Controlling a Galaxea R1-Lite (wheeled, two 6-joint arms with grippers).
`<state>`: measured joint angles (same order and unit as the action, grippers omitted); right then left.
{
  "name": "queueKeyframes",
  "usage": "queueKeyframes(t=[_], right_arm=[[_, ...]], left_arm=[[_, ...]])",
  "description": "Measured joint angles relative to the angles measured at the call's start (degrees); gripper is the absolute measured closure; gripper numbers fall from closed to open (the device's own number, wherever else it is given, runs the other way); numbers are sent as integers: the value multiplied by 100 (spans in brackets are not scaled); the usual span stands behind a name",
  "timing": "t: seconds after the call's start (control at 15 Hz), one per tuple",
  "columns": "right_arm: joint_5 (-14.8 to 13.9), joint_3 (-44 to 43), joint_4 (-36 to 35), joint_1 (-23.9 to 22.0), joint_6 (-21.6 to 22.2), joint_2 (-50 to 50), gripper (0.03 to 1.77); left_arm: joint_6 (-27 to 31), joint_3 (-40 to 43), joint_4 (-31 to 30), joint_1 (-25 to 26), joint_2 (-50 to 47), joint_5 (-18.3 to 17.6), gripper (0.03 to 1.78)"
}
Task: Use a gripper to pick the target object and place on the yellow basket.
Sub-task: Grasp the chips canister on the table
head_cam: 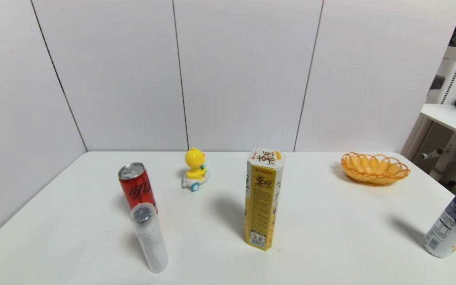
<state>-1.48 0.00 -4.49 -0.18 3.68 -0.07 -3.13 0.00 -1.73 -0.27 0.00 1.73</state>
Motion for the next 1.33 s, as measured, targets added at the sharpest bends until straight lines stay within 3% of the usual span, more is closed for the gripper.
queueKeyframes(t=[0.4,0.73,1.07,1.33], right_arm=[[22,-71,-77,16,-33,461,11],[71,-2105,-155,334,-245,2430,11],[158,-4038,-113,1610,-769,4632,11],[367,-4763,-63,2576,-1081,6107,11]], left_arm=[[0,0,0,0,0,0,12],[0,0,0,0,0,0,12],[2,0,0,0,0,0,12],[-2,0,0,0,0,2,12]])
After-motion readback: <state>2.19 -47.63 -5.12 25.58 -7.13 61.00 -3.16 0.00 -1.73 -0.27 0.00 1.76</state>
